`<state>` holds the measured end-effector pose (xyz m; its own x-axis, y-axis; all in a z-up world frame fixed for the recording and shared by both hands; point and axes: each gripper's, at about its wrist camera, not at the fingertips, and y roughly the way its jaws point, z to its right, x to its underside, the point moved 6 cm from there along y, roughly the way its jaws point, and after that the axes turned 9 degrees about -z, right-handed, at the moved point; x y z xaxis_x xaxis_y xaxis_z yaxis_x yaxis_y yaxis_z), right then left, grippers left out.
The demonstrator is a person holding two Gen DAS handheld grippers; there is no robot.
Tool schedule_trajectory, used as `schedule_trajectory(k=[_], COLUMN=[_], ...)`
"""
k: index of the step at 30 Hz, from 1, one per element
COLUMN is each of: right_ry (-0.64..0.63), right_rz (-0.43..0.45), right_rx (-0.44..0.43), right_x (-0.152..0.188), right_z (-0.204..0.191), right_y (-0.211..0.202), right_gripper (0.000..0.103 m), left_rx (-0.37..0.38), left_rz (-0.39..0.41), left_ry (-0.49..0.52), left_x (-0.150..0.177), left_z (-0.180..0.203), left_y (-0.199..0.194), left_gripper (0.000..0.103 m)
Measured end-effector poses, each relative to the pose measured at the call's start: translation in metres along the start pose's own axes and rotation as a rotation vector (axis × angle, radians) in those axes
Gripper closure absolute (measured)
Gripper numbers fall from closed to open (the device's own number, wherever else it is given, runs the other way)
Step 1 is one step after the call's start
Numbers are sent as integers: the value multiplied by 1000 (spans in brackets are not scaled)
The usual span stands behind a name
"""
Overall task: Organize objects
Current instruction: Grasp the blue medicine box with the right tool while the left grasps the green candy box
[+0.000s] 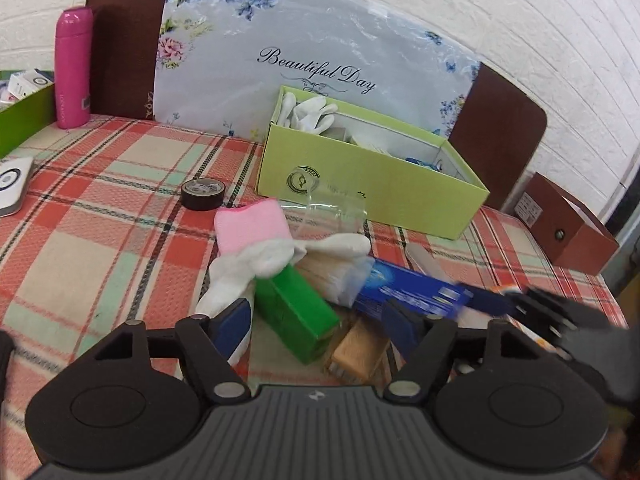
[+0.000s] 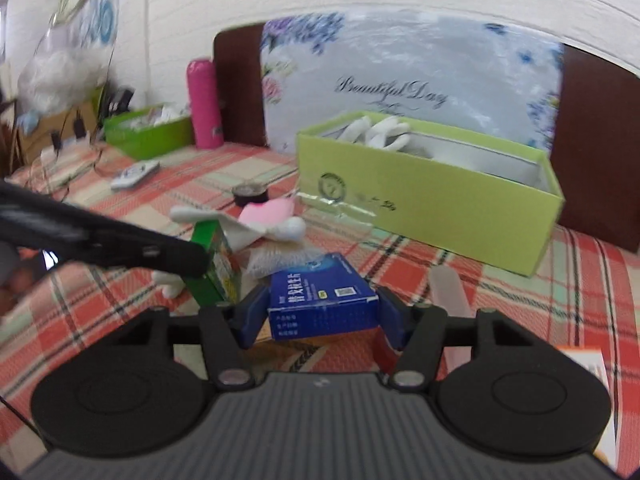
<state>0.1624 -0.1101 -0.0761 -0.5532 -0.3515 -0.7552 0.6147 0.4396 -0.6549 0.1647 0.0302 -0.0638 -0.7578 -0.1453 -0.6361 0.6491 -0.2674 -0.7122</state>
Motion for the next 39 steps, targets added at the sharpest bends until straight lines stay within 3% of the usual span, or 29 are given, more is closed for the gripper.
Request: schedule_trajectory(k=[1, 2, 3, 5, 8, 11, 15, 16, 20, 24, 29, 31, 35, 39], right_ry=[25, 42, 58, 84, 114, 154, 175, 169, 183, 181, 185, 201, 213, 190], right_rz=[18, 35, 47, 49, 23, -21, -86, -96, -74, -51, -71, -75, -80, -83], right_rx=[3, 6, 11, 18, 28, 15, 6, 16, 47, 38, 43, 43, 31, 38], right_x=[5, 11, 17, 33, 60, 85, 113, 116, 111, 107, 112, 113, 111, 109], right_z=[4, 8, 12, 18, 25, 28, 23, 22, 22, 20, 21, 23, 22, 18], right_y=[-11, -24, -36, -59, -85, -101, -105, -103, -99, -102, -100, -98, -92, -89], right_gripper=[45, 45, 45, 45, 45, 45, 45, 40, 28, 25, 24, 24, 24, 24], left_rx=[2, 2, -2, 33, 70, 185, 157, 127, 35, -65, -157, -150, -34, -78], left_rz=[-11, -28, -50, -59, -69, -131, -160, -165, -134, -114, -114, -107, -139, -144], left_ry=[-2, -1, 1, -18, -19, -71, -37, -18, 23, 67, 200, 213, 243, 248], left_x=[-4, -6, -7, -5, 5, 33, 67, 71, 71, 62, 62, 59, 60, 56], left_z=[0, -1, -2, -8, -13, -25, -36, -36, -32, -28, -31, -35, -28, -25], left_y=[8, 16, 24, 29, 15, -4, -26, -28, -34, -28, -28, -31, -19, 0], left_gripper=[32, 42, 61, 65, 84, 84, 78, 74, 35, 33, 31, 26, 22, 22])
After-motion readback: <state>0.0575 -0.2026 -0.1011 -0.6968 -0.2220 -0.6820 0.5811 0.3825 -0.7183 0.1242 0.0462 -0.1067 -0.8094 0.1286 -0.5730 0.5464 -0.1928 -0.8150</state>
